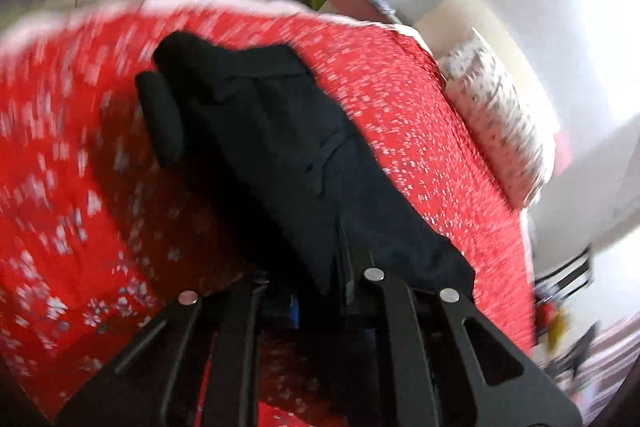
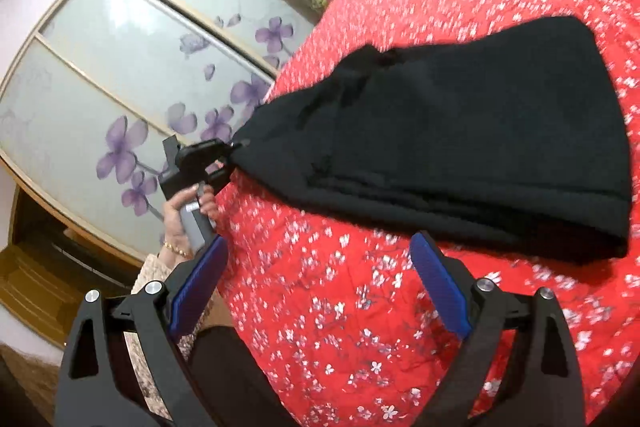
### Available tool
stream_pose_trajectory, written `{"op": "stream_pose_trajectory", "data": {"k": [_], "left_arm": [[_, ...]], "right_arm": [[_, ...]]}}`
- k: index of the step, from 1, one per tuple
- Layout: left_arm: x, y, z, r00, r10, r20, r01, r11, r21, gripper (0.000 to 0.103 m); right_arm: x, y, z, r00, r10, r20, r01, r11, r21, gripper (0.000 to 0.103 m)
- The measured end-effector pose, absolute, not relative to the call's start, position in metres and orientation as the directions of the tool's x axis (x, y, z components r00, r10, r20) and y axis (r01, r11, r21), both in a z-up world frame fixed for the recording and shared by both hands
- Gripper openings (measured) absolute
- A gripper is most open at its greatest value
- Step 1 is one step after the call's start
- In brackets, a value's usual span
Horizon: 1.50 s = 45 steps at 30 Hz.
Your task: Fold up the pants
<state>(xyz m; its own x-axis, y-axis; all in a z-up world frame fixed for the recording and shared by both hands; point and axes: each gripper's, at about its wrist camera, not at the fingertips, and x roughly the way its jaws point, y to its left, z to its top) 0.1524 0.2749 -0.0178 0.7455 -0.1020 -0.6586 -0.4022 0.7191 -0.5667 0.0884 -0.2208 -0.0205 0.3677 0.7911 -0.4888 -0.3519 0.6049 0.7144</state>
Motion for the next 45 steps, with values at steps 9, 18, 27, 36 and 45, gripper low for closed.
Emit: {"op": "stream_pose_trajectory", "data": {"k": [9,18,27,36,45], "left_arm": [[0.173,0.176,0.065,0.754,0.060,-0.654,-0.262,0.940,-0.216,0.011],[0.156,0.003,0.087,0.823,0.043,-0.566,0.055,0.986,0.156,0.011],[0.083,-0.153,-0.042,0.768,-0.005,-0.640,0.464,0.693,0.552,0.011],[0.069,-0.161,-0.069,0.801,0.022,-0.598,0.452,0.633,0.629,0.015],[0.062,-0.154,-0.068,0.812,0.008,-0.583,0.434,0.660,0.613,0.018]], "right_arm": [[0.086,-0.275,0.003,0.513,0.773,-0.372,-0.296,0.567,0.769,0.094],[0.085,-0.325,0.011,0.649,0.697,-0.305,-0.209,0.549,0.809,0.094],[0.085,-0.365,0.003,0.730,0.613,-0.302,-0.100,0.533,0.840,0.094],[0.087,-0.366,-0.008,0.714,0.625,-0.317,-0.070,0.514,0.855,0.094],[0.093,-0.361,-0.008,0.703,0.645,-0.299,-0.119,0.521,0.845,0.094]]}}
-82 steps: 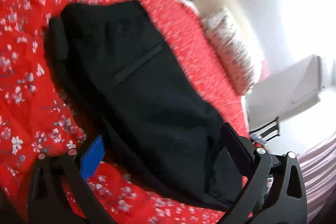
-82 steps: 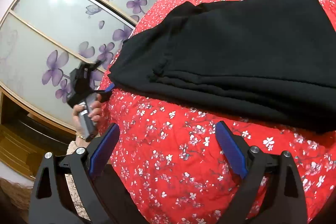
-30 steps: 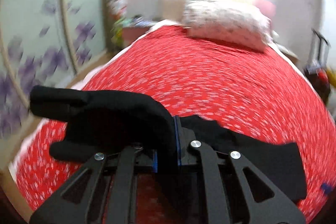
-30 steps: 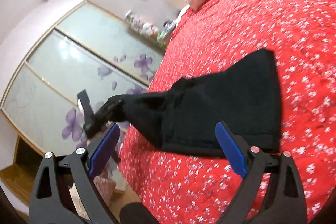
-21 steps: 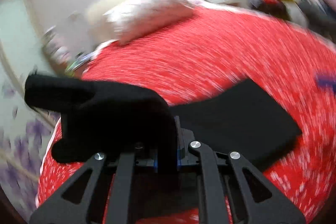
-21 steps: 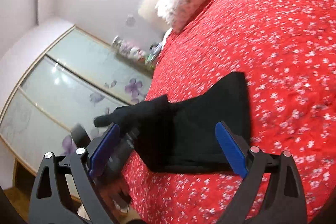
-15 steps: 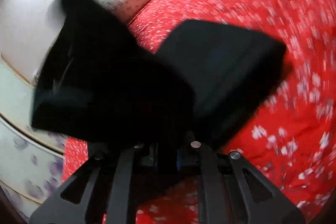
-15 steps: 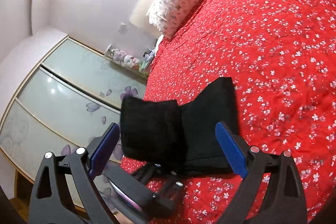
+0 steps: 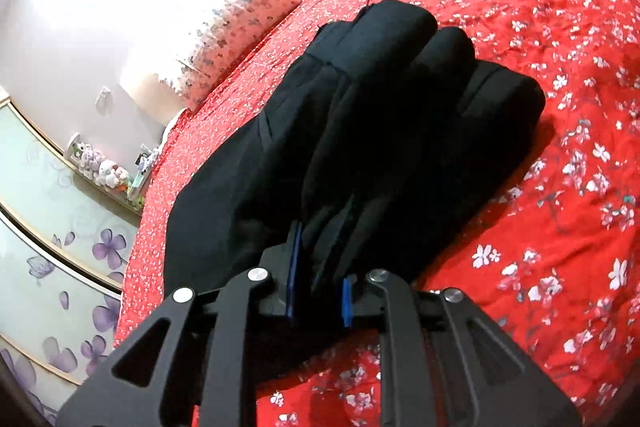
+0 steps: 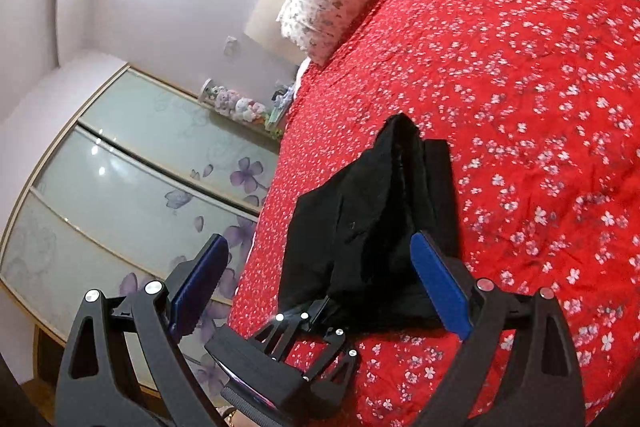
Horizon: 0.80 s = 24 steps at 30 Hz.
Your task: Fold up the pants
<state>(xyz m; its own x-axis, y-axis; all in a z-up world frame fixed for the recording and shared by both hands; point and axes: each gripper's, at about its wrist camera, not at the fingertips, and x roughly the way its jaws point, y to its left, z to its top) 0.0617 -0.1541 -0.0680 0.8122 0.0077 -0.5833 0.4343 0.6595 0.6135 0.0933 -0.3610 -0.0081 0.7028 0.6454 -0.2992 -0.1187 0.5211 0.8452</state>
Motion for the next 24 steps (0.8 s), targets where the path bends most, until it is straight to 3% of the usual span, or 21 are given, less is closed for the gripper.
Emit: {"op": "stream_pose_trajectory", "data": {"k": [3,6,8,10,11,14,18,20,22,24], "left_arm": [[0.050,-0.142,-0.052,0.782,-0.076,-0.618,0.464,0.733,0.497,0.025],[0.040,-0.117,-0.029,0.709,-0.259,-0.656,0.530,0.809,0.254,0.058],[0.041,-0.092,-0.010,0.665,-0.398,-0.632,0.536,0.844,0.033,0.064],[0.054,-0.060,0.008,0.667,-0.488,-0.563,0.472,0.861,-0.187,0.079],[0.060,-0.048,0.014,0.688,-0.492,-0.533,0.436,0.868,-0.239,0.083],[0.079,-0.020,0.024,0.777,-0.400,-0.486,0.303,0.914,-0.269,0.089],[0.096,-0.008,0.016,0.794,-0.350,-0.497,0.240,0.931,-0.274,0.096],[0.104,-0.004,0.004,0.768,-0.371,-0.522,0.228,0.920,-0.318,0.097],[0.114,-0.002,-0.010,0.726,-0.389,-0.566,0.216,0.912,-0.350,0.100],[0.126,-0.002,-0.032,0.638,-0.386,-0.666,0.189,0.917,-0.350,0.100]], "right_arm": [[0.097,-0.357,-0.004,0.696,0.664,-0.273,-0.165,0.517,0.840,0.094],[0.101,-0.349,-0.001,0.679,0.691,-0.247,-0.217,0.511,0.832,0.094],[0.105,-0.339,0.000,0.653,0.721,-0.231,-0.250,0.493,0.833,0.094],[0.112,-0.325,-0.002,0.621,0.751,-0.224,-0.278,0.478,0.833,0.094],[0.114,-0.320,-0.002,0.610,0.759,-0.230,-0.286,0.481,0.829,0.094],[0.121,-0.299,-0.002,0.576,0.771,-0.273,-0.309,0.515,0.800,0.094],[0.123,-0.272,0.000,0.551,0.762,-0.342,-0.344,0.580,0.738,0.094],[0.123,-0.264,-0.003,0.537,0.754,-0.380,-0.343,0.606,0.718,0.095],[0.129,-0.263,-0.019,0.539,0.676,-0.503,-0.241,0.696,0.677,0.096],[0.134,-0.268,-0.045,0.490,0.672,-0.556,-0.152,0.693,0.705,0.095]]}}
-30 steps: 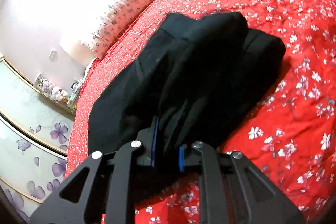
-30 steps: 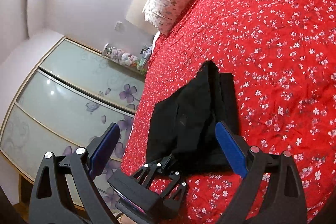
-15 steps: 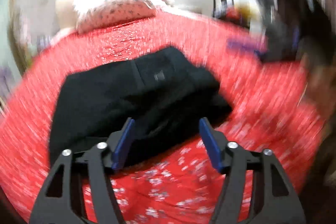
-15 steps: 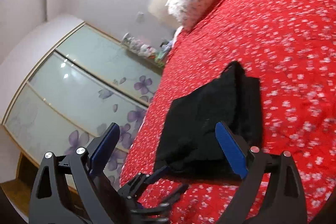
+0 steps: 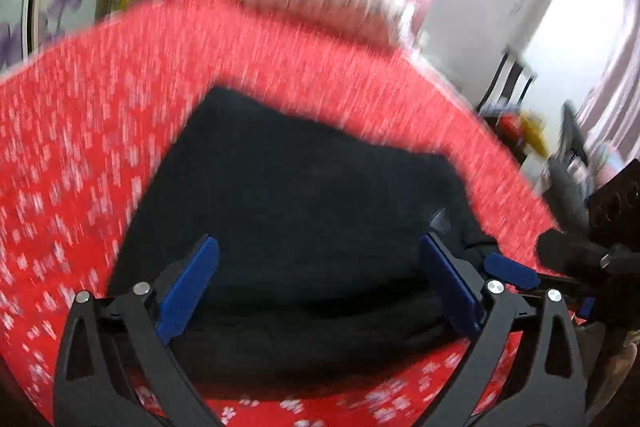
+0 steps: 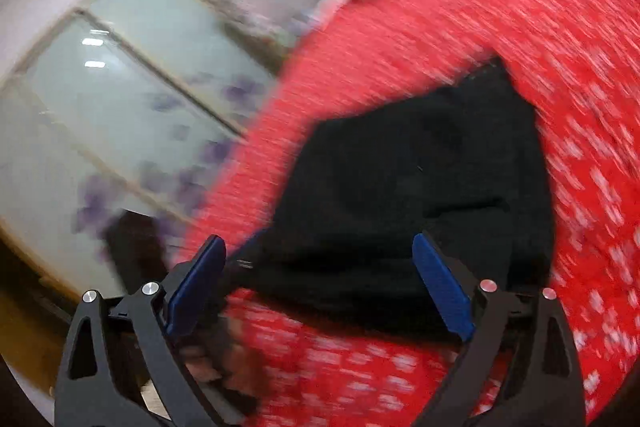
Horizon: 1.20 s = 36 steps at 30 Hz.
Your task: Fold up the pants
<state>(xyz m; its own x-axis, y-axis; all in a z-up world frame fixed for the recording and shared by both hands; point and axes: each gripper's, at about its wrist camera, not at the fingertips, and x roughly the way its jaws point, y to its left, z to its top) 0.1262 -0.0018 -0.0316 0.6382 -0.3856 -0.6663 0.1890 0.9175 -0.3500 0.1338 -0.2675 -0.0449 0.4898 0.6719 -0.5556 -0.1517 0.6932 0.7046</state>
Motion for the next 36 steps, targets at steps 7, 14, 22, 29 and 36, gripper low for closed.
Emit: {"op": "stream_pose_trajectory", "data": {"k": [7,14,22,29,36], "left_arm": [[0.113,-0.001,-0.039,0.636,-0.389,-0.666,0.229,0.920,-0.319,0.100],[0.117,0.026,-0.019,0.707,-0.430,-0.561,0.175,0.876,-0.450,0.101],[0.136,0.002,-0.038,0.634,-0.299,-0.713,0.163,0.953,-0.255,0.101],[0.135,0.005,-0.004,0.721,-0.363,-0.590,0.212,0.926,-0.311,0.101],[0.202,0.033,-0.032,0.598,-0.485,-0.638,0.056,0.819,-0.571,0.101]], "right_arm": [[0.127,-0.285,-0.055,0.505,0.704,-0.500,-0.121,0.631,0.766,0.086],[0.113,-0.305,-0.029,0.566,0.730,-0.382,-0.186,0.565,0.804,0.093],[0.125,-0.320,-0.064,0.550,0.736,-0.396,-0.043,0.498,0.866,0.092],[0.133,-0.315,-0.014,0.618,0.718,-0.319,-0.207,0.540,0.816,0.095],[0.163,-0.295,-0.041,0.568,0.656,-0.496,-0.096,0.652,0.752,0.096]]}}
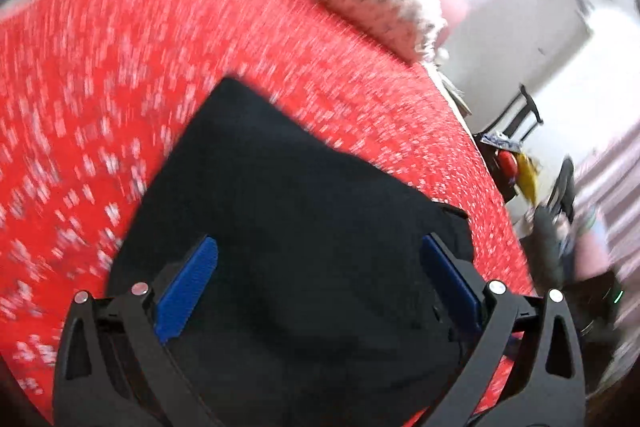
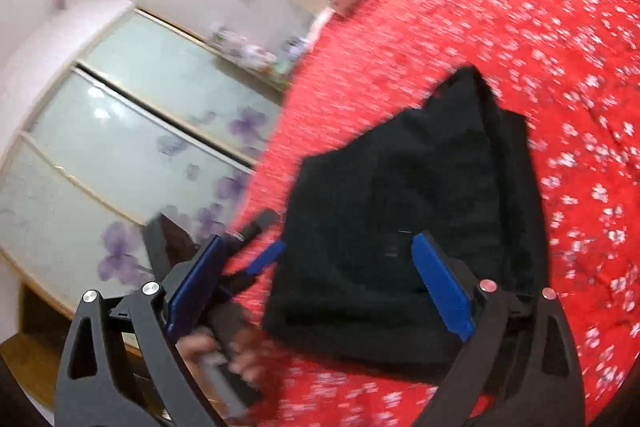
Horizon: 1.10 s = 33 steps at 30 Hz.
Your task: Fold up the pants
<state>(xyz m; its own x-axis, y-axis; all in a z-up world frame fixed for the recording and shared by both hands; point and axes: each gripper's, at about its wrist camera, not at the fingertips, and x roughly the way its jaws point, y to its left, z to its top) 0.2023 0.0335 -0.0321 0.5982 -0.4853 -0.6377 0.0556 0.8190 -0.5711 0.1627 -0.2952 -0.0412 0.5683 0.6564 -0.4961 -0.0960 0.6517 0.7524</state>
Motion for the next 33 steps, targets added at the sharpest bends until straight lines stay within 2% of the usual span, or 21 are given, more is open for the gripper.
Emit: {"op": "stream_pose_trajectory", "data": {"k": [1,3,9,14,19,24,29,33], "left_arm": [[0.203,0.037,-0.039,0.587,-0.495,-0.641,0.050,0.812,-0.581,0.101],[0.206,0.037,-0.046,0.571,-0.505,-0.648,0.061,0.813,-0.580,0.101],[0.190,0.029,-0.041,0.605,-0.462,-0.648,0.103,0.853,-0.512,0.101],[0.152,0.025,-0.023,0.679,-0.343,-0.649,0.134,0.927,-0.350,0.101],[0.116,0.026,-0.015,0.731,-0.182,-0.657,0.097,0.982,-0.163,0.101],[0.079,0.033,-0.013,0.747,-0.133,-0.651,0.075,0.990,-0.115,0.101],[0.047,0.030,-0.010,0.771,-0.063,-0.633,0.067,0.998,-0.017,0.101],[0.020,0.027,-0.004,0.812,-0.030,-0.583,0.074,0.996,0.051,0.101]], "right_arm": [[0.166,-0.298,-0.053,0.559,0.656,-0.507,-0.074,0.649,0.758,0.096],[0.164,-0.303,-0.056,0.580,0.668,-0.466,-0.072,0.612,0.788,0.096],[0.153,-0.299,-0.047,0.596,0.644,-0.480,-0.099,0.651,0.752,0.096],[0.122,-0.298,-0.025,0.620,0.625,-0.474,-0.138,0.682,0.718,0.096],[0.090,-0.288,-0.009,0.688,0.493,-0.534,-0.131,0.807,0.576,0.096],[0.062,-0.276,-0.006,0.744,0.352,-0.568,-0.080,0.891,0.448,0.101],[0.034,-0.257,-0.008,0.785,0.228,-0.577,-0.057,0.953,0.299,0.101],[0.014,-0.243,-0.012,0.812,0.164,-0.560,-0.053,0.976,0.209,0.102]]}}
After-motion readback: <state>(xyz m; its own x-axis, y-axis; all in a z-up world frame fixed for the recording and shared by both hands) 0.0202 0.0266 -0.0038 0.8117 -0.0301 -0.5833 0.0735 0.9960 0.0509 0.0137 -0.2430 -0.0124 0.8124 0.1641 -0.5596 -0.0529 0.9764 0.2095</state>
